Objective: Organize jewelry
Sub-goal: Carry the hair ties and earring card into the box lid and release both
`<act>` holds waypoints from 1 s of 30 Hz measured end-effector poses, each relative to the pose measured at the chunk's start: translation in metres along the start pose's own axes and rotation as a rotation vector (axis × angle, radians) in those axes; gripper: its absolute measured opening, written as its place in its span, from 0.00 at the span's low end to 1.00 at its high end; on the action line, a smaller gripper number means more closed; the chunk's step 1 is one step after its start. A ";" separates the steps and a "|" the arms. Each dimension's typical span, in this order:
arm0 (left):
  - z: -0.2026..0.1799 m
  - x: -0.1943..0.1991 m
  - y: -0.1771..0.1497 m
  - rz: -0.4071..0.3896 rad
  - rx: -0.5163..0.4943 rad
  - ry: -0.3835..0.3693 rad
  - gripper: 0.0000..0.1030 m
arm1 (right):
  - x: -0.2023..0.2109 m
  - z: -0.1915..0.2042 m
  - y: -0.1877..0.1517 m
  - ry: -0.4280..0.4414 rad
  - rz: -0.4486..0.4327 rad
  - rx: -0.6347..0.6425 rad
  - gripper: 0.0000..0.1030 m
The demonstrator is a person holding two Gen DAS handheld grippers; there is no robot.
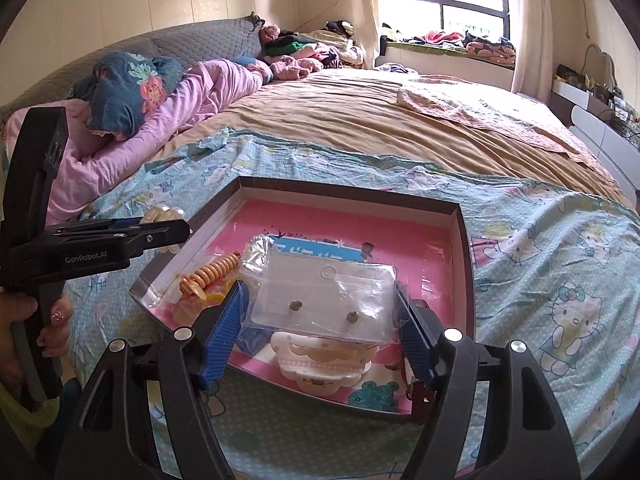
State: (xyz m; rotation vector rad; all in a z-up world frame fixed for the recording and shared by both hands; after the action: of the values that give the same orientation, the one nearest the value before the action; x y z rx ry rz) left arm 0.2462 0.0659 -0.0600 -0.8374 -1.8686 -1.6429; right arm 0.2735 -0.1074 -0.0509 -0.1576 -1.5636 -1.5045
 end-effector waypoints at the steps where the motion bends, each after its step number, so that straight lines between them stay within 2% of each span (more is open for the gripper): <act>1: 0.000 -0.002 -0.001 0.005 0.001 -0.003 0.38 | -0.002 0.000 -0.001 -0.003 0.005 -0.001 0.68; 7: -0.002 -0.014 -0.007 0.034 -0.008 -0.013 0.38 | -0.013 0.000 -0.006 -0.016 0.028 0.007 0.68; 23: 0.000 -0.023 -0.009 0.053 -0.012 -0.021 0.38 | -0.038 0.012 -0.009 -0.020 0.075 0.042 0.68; 25: 0.000 -0.022 -0.009 0.051 -0.012 -0.017 0.42 | -0.042 0.014 -0.009 -0.021 0.080 0.049 0.68; 30: 0.001 -0.020 -0.008 0.046 -0.012 -0.017 0.42 | -0.047 0.017 -0.009 -0.018 0.088 0.053 0.68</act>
State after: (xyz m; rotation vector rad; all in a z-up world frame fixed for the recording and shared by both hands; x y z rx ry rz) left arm 0.2538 0.0635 -0.0802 -0.8954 -1.8392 -1.6253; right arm 0.2849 -0.0725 -0.0855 -0.2071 -1.5886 -1.3950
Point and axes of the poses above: each gripper's, at about its wrist camera, not at the fingertips, and x roughly against the way its jaws point, z to its left, y to its top, the point moved 7 cm from there along -x, roughly the way its jaws point, and after that the axes turned 8 degrees about -x, right-handed, at the moved point
